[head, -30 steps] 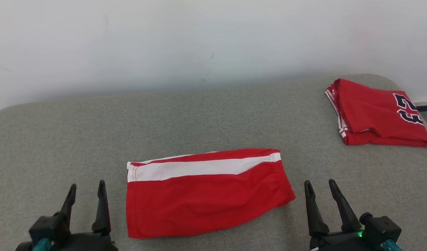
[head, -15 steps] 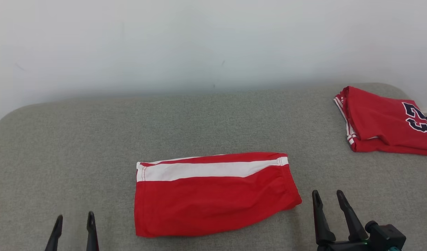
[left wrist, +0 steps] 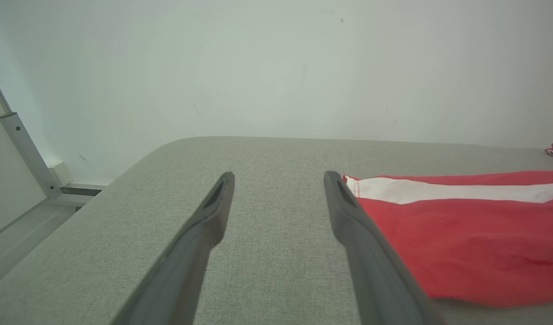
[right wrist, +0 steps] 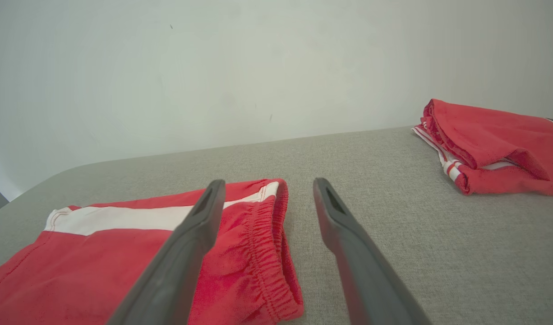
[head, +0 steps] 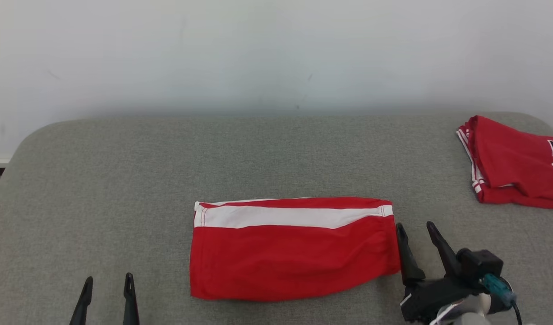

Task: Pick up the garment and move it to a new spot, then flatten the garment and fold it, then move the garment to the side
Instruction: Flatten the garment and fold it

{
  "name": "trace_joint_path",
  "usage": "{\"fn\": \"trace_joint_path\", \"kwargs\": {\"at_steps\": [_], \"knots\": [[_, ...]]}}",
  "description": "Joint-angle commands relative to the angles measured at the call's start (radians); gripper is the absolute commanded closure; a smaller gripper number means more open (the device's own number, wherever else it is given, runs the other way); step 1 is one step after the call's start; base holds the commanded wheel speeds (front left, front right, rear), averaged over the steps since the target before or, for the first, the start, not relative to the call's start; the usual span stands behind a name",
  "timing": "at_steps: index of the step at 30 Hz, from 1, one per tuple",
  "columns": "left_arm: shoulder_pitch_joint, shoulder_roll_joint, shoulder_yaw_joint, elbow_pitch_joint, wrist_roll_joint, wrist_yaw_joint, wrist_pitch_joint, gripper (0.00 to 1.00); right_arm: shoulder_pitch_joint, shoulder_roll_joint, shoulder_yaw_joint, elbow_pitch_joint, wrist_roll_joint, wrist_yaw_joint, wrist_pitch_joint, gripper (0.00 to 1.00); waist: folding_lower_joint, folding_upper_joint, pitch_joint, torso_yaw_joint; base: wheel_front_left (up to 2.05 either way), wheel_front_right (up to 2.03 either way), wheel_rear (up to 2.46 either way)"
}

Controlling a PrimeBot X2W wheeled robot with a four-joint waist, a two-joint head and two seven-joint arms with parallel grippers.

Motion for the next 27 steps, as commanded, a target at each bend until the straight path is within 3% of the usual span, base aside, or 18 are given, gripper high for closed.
{"fn": "trace_joint_path", "kwargs": {"at_steps": [1,12,23,24,25,27], "knots": [[-0.014,-0.01,0.003,0.007,0.011,-0.008,-0.003,0.0,-0.04,-0.008,0.003,0.042,-0.007,-0.003,0.012,0.0,0.0,0.0,0.009,0.02,0.0,0.0,0.0],[-0.049,-0.048,-0.025,0.041,0.048,-0.044,-0.003,0.0,-0.23,-0.021,-0.026,0.378,-0.037,-0.003,0.056,0.0,0.0,0.0,0.047,0.094,0.0,0.0,0.0],[-0.061,-0.06,-0.018,0.049,0.064,-0.056,-0.003,0.0,-0.315,-0.041,-0.026,0.658,-0.015,-0.003,0.059,0.0,0.0,0.0,0.051,0.112,0.0,0.0,0.0],[-0.062,-0.061,-0.017,0.051,0.065,-0.058,-0.003,0.0,-0.323,-0.037,-0.019,0.674,-0.01,-0.003,0.06,0.63,0.0,0.0,0.05,0.111,0.0,0.0,0.0],[-0.062,-0.062,-0.017,0.053,0.066,-0.06,-0.003,0.0,-0.33,-0.034,-0.011,0.69,-0.005,-0.003,0.065,1.0,0.0,0.0,0.048,0.111,0.0,0.0,0.0],[-0.061,-0.063,-0.013,0.059,0.068,-0.061,-0.003,0.0,-0.346,-0.035,0.009,0.723,0.013,-0.003,0.058,1.0,0.0,0.0,0.042,0.107,0.0,0.0,0.0]]}}
